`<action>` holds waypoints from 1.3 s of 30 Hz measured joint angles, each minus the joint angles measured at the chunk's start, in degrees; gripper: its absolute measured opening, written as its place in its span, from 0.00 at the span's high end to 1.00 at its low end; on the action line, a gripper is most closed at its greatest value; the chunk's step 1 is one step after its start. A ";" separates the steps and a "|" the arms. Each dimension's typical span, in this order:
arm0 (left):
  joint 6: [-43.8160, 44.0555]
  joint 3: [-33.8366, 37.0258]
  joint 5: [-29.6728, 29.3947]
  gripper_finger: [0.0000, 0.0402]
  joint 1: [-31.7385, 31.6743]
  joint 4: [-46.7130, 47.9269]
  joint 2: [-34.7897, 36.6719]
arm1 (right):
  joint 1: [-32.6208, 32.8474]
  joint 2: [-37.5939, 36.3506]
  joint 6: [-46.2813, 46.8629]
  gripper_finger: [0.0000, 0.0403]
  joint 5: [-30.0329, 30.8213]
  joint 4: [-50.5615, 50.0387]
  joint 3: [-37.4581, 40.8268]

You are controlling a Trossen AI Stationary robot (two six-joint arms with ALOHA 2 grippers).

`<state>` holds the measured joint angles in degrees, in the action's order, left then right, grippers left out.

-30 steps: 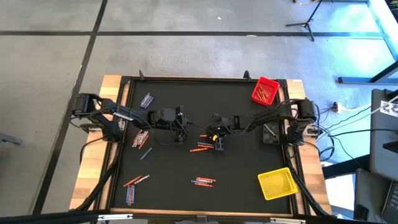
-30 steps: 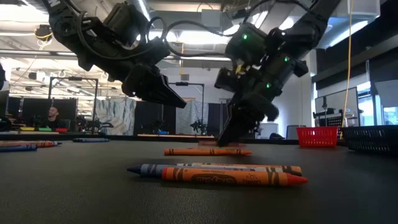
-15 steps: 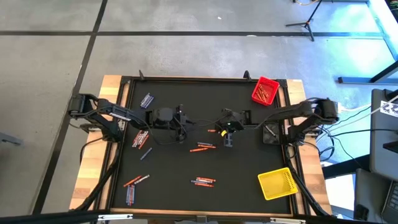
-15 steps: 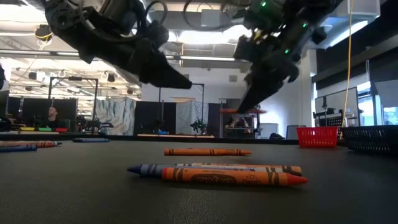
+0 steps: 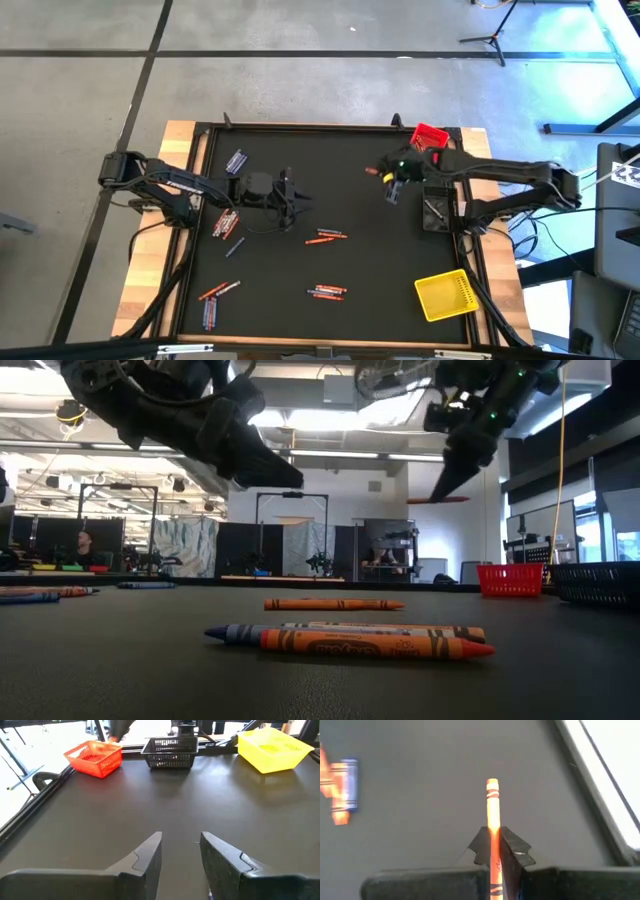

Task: Sort crayons
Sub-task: Put the orange crayon into the red bin

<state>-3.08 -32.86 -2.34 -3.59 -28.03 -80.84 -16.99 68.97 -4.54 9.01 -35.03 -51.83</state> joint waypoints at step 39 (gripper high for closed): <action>-0.03 0.00 -0.10 0.69 -0.02 0.15 0.00 | -36.68 7.95 4.05 0.91 7.93 2.19 8.98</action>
<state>-3.11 -32.86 -2.44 -3.62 -27.88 -80.84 -53.67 76.93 -0.49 16.94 -32.83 -42.85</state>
